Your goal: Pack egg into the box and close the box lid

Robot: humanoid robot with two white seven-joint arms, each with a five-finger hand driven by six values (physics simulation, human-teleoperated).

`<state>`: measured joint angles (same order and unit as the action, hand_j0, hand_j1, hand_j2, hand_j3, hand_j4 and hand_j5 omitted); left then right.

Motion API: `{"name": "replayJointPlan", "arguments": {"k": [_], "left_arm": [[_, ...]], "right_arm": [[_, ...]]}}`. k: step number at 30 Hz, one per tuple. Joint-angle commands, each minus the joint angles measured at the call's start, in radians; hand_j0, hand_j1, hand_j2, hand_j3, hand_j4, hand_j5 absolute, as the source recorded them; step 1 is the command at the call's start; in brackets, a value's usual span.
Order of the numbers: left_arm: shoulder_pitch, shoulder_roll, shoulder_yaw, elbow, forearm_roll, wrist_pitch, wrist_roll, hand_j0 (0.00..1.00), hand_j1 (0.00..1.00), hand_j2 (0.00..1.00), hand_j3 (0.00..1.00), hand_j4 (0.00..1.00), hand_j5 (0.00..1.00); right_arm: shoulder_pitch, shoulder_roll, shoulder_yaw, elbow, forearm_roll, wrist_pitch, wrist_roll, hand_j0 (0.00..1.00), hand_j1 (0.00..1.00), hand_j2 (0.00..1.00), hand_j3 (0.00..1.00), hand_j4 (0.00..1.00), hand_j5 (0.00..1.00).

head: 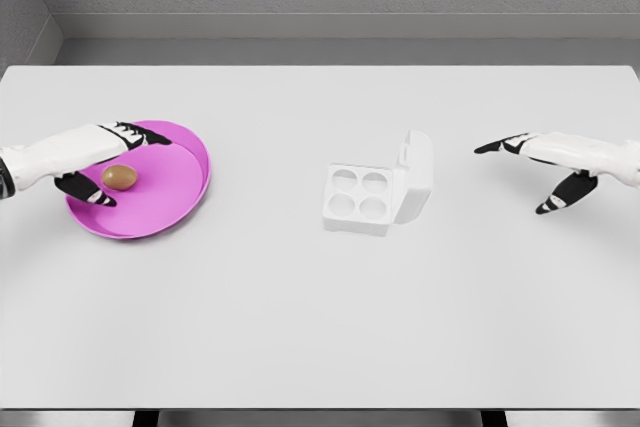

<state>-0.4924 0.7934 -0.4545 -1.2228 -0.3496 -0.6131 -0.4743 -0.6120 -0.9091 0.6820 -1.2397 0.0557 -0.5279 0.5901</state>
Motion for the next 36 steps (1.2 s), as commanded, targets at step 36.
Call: {"name": "replayJointPlan", "arguments": {"k": [36], "left_arm": [[-0.022,-0.011,-0.007,0.057,-0.003,0.002,-0.003,1.0,1.0,1.0,1.0,1.0,1.0]], "right_arm": [[0.006,-0.03,0.042,-0.083,-0.007,0.002,0.004,1.0,1.0,1.0,1.0,1.0,1.0]]}}
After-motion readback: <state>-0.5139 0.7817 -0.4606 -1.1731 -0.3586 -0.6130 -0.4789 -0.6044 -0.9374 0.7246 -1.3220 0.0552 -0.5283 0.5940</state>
